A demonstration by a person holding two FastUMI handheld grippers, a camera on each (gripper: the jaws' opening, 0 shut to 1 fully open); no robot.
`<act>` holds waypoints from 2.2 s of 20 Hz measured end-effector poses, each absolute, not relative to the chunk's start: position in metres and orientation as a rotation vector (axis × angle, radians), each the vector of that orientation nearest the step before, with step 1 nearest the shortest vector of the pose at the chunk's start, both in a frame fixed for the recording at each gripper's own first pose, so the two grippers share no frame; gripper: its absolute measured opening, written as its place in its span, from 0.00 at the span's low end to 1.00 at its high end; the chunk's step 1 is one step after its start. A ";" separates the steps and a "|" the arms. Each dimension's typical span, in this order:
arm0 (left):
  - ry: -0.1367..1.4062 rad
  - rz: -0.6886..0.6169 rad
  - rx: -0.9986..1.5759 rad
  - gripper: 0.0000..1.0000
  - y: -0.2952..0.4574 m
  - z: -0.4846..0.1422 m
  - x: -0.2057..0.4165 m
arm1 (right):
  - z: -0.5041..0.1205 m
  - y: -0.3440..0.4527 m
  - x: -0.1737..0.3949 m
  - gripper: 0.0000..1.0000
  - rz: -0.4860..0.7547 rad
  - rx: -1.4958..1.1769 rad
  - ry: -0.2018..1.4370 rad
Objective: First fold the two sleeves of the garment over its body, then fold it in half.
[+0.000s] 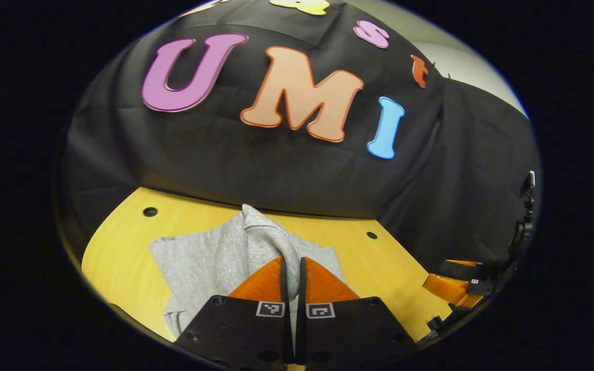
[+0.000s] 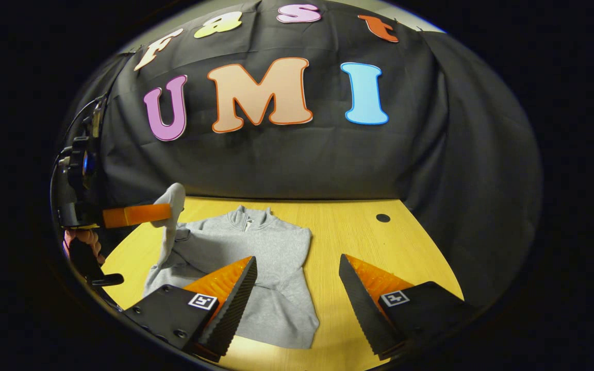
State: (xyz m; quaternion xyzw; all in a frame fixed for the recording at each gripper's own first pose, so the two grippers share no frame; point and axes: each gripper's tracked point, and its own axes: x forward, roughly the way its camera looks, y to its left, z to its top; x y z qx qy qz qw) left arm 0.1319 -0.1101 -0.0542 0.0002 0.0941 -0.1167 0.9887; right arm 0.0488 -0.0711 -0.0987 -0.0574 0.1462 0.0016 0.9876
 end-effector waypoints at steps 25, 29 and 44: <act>0.409 -0.456 0.080 0.98 -0.264 -0.196 0.230 | -0.136 -0.145 0.015 0.96 -0.157 -0.043 0.378; 0.353 -0.436 0.100 0.95 -0.236 -0.173 0.210 | -0.146 -0.130 0.015 0.96 -0.123 -0.038 0.394; 0.400 0.015 0.045 0.95 0.047 -0.185 0.058 | -0.245 -0.095 0.018 0.99 -0.018 -0.067 0.538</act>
